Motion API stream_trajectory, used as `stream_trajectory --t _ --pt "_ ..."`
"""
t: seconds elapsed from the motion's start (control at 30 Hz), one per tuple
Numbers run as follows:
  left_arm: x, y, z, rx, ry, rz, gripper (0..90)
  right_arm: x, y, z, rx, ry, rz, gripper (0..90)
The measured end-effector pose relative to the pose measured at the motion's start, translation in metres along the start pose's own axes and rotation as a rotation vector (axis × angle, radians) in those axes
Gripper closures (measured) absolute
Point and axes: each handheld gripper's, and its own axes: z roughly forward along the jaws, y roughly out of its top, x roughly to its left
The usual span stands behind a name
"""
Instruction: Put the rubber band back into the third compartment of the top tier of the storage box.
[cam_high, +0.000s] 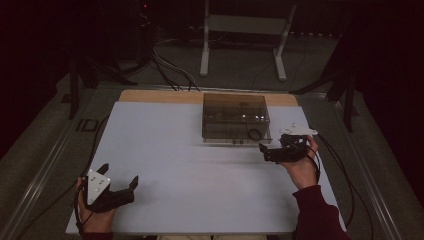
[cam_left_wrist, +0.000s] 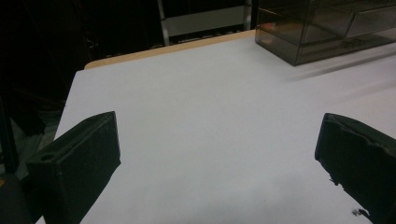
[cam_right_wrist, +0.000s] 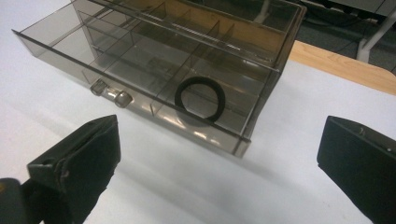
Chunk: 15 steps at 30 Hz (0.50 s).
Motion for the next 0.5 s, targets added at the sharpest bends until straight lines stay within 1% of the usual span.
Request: stream_trajectory --t 0.17,0.3,0.4,0.5 --pt "0.0 0.001 -0.001 -0.005 0.007 -0.003 0.3 -0.002 -0.011 -0.005 -0.003 -0.01 0.008 0.0" --pt "0.001 0.0 -0.001 -0.001 0.011 -0.006 0.3 -0.004 -0.022 -0.01 -0.017 -0.009 0.023 0.1" --pt "0.001 0.0 0.0 0.0 0.009 -0.006 0.3 -0.005 -0.032 -0.015 -0.045 -0.009 0.046 0.1" --pt "0.001 0.0 0.0 0.0 0.005 -0.007 0.3 -0.005 -0.041 -0.02 -0.063 -0.011 0.053 0.1"
